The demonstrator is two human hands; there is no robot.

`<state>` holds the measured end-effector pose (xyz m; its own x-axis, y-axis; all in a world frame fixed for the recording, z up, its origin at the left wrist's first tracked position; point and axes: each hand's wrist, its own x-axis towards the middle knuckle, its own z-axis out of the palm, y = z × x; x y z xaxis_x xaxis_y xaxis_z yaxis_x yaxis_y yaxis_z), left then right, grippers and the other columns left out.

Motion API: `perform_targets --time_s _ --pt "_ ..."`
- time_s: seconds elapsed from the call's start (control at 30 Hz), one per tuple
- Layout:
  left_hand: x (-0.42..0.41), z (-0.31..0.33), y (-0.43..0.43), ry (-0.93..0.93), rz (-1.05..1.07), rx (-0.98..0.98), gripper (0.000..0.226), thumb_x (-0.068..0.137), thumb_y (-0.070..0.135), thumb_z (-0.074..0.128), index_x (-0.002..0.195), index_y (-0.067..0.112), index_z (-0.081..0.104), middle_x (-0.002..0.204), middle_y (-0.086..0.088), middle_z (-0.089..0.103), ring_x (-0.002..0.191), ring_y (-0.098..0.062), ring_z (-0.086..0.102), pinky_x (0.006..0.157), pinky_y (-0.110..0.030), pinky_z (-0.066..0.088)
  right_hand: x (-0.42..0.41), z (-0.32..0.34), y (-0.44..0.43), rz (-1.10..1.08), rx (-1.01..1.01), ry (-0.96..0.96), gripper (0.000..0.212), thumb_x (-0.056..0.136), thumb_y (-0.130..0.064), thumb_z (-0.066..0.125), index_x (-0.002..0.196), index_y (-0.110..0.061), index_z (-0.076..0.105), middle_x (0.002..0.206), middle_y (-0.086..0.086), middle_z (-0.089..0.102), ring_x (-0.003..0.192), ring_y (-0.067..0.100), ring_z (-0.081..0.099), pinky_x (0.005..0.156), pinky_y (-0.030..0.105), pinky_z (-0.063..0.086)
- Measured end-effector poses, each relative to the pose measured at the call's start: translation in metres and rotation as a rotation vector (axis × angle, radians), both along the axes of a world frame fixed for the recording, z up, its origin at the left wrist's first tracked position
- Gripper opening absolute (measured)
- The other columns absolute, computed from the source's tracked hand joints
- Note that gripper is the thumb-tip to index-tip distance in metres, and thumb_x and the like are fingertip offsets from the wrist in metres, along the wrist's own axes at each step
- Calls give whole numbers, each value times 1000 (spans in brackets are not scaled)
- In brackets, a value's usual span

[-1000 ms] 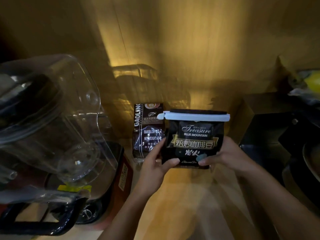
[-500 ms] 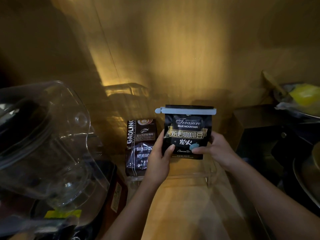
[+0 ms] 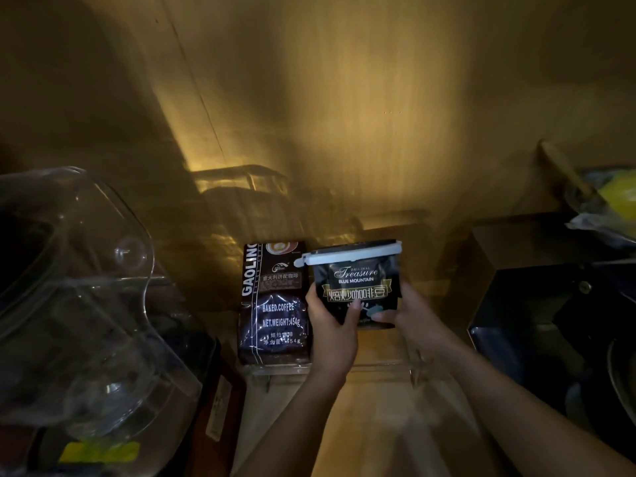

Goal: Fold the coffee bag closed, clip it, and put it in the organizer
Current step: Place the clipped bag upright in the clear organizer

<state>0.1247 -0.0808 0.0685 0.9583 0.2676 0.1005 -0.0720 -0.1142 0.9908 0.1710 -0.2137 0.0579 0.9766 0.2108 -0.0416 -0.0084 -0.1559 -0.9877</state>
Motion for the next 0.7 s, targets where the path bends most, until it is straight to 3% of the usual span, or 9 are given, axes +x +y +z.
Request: perform_targets --time_s 0.13,0.23,0.27,0.37,0.43,0.7 --pt "17 0 -3 17 61 -25 62 85 11 62 133 20 24 134 -11 43 123 -21 43 105 -45 37 13 -1 3 -38 -48 -39 63 71 6 67 108 -38 42 113 -3 56 102 10 53 75 13 44" --pt "31 1 -3 51 92 -25 65 85 13 62 135 15 22 137 -14 39 125 -23 40 106 -47 36 21 -1 7 -82 -119 -96 60 74 1 68 122 -23 40 110 -1 53 99 12 49 65 -2 37" --pt "36 2 -3 58 101 -25 64 85 13 62 135 16 22 137 -14 40 124 -23 42 106 -46 37 24 -1 9 -95 -135 -105 57 75 -1 67 122 -20 41 111 1 53 101 13 49 66 1 38" --pt "49 2 -3 74 131 -20 64 85 13 62 135 16 22 136 -17 41 122 -26 43 105 -47 37 33 -2 14 -127 -160 -94 47 79 -6 65 120 -14 43 120 9 55 107 20 50 83 28 41" --pt "57 1 -2 85 143 -12 64 86 13 61 135 16 21 136 -18 40 123 -28 43 106 -48 35 41 -3 15 -157 -178 -99 42 79 -4 63 117 -10 45 121 14 54 109 25 50 88 35 41" --pt "72 -4 2 84 149 -29 60 86 12 60 133 19 23 131 -15 47 118 -26 47 103 -41 38 54 -19 19 -248 -145 -77 34 77 -7 65 106 -22 54 111 8 61 99 18 55 74 27 41"
